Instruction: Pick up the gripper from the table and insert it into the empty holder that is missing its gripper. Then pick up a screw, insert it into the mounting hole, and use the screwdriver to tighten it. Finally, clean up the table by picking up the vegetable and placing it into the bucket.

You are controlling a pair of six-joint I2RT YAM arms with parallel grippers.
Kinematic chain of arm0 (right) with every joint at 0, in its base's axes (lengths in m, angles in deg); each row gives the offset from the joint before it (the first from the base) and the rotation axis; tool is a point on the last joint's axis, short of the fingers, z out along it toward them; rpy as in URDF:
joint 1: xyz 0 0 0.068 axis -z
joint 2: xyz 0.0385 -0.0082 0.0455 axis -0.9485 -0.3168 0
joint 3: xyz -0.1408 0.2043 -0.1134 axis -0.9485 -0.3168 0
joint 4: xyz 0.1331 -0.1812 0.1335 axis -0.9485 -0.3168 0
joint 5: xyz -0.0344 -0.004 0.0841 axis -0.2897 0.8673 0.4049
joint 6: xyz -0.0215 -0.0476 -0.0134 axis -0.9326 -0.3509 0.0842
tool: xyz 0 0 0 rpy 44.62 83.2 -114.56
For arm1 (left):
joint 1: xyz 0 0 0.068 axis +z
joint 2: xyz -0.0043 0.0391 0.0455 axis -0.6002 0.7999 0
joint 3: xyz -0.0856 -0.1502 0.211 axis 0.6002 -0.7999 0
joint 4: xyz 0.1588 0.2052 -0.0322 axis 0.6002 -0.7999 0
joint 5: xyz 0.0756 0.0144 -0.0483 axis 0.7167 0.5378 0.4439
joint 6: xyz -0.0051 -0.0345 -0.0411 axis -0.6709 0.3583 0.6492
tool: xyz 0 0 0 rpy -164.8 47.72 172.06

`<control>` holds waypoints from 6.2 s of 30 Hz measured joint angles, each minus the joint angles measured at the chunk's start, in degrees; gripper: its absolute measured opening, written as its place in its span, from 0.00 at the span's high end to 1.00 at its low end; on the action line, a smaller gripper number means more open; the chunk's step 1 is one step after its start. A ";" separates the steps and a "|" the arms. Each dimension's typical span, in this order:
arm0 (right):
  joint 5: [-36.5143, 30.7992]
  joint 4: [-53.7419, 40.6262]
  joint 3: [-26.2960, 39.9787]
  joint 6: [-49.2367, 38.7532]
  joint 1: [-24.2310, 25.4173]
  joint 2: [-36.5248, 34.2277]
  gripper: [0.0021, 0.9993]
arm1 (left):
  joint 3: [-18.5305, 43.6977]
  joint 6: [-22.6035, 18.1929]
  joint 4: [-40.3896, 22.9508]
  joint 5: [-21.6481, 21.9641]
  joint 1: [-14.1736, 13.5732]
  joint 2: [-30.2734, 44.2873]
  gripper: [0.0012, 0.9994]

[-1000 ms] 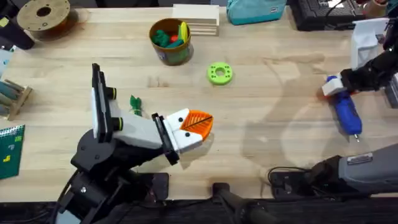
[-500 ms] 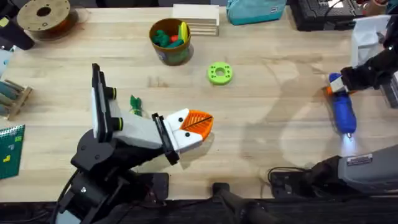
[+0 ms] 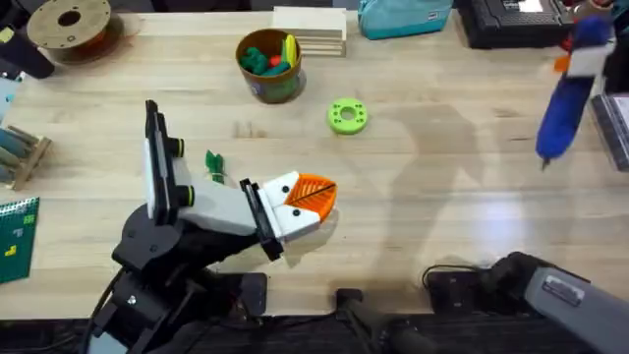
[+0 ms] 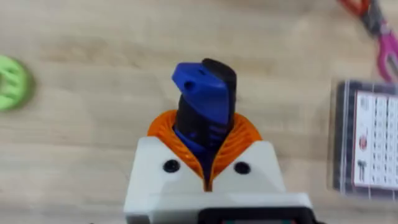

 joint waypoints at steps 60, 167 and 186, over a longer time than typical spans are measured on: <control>17.76 80.27 -28.29 41.74 -67.68 10.60 0.97 | 0.00 -2.64 -0.02 0.17 0.00 0.00 1.00; -12.12 71.21 -27.81 -22.83 -31.61 -10.44 0.97 | 0.00 -2.64 -0.02 0.37 0.00 0.00 1.00; -18.89 50.02 -27.29 -50.87 -36.31 -20.52 0.78 | 0.00 -2.64 0.00 0.37 0.00 0.00 1.00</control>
